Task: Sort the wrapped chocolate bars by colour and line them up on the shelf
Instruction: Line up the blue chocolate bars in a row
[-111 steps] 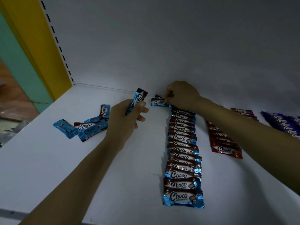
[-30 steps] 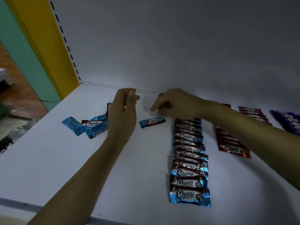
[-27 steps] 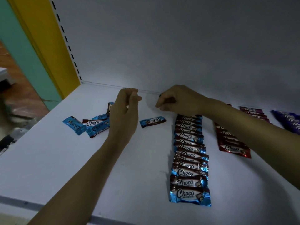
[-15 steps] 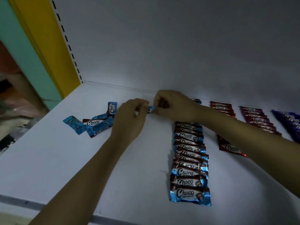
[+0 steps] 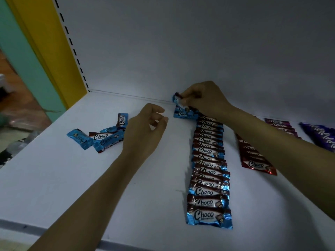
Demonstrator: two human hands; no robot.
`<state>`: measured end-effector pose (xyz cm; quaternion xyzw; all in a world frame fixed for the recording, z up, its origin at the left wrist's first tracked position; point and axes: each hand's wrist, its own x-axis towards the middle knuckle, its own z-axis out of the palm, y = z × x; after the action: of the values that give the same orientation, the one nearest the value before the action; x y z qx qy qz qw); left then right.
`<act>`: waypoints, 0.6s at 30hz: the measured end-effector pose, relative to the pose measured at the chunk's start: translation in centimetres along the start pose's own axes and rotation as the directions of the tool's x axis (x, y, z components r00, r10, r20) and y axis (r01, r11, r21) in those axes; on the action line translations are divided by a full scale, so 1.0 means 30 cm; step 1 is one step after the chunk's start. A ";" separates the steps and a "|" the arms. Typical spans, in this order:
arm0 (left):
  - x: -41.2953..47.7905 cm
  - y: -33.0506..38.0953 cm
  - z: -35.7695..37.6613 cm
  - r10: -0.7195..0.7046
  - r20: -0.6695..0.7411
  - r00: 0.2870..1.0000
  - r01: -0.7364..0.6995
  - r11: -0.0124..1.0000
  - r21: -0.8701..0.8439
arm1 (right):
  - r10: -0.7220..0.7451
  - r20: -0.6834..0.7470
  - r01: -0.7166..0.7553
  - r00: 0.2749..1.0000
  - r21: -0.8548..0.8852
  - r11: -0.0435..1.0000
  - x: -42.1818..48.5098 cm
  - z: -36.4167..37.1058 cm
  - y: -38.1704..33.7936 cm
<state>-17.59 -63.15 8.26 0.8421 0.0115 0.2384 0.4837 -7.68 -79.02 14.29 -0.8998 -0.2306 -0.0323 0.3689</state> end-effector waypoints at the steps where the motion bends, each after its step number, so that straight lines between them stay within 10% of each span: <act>1: -0.001 0.002 -0.001 0.007 -0.001 1.000 -0.007 1.000 0.016 | 0.002 0.059 0.002 0.998 -0.066 0.998 0.006 0.002 0.010; 7: -0.006 0.003 -0.001 0.035 0.003 0.999 -0.035 0.998 0.055 | -0.001 0.206 0.095 0.979 -0.447 0.889 0.026 0.026 0.043; 18: -0.010 0.043 -0.022 0.054 0.065 0.996 -0.068 0.972 0.226 | -0.134 0.171 0.201 0.976 -0.483 0.852 0.025 0.035 0.030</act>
<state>-18.41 -63.38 9.49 0.8987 -0.0013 0.2254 0.3763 -6.74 -78.56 13.11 -0.9409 -0.3159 -0.0634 0.1046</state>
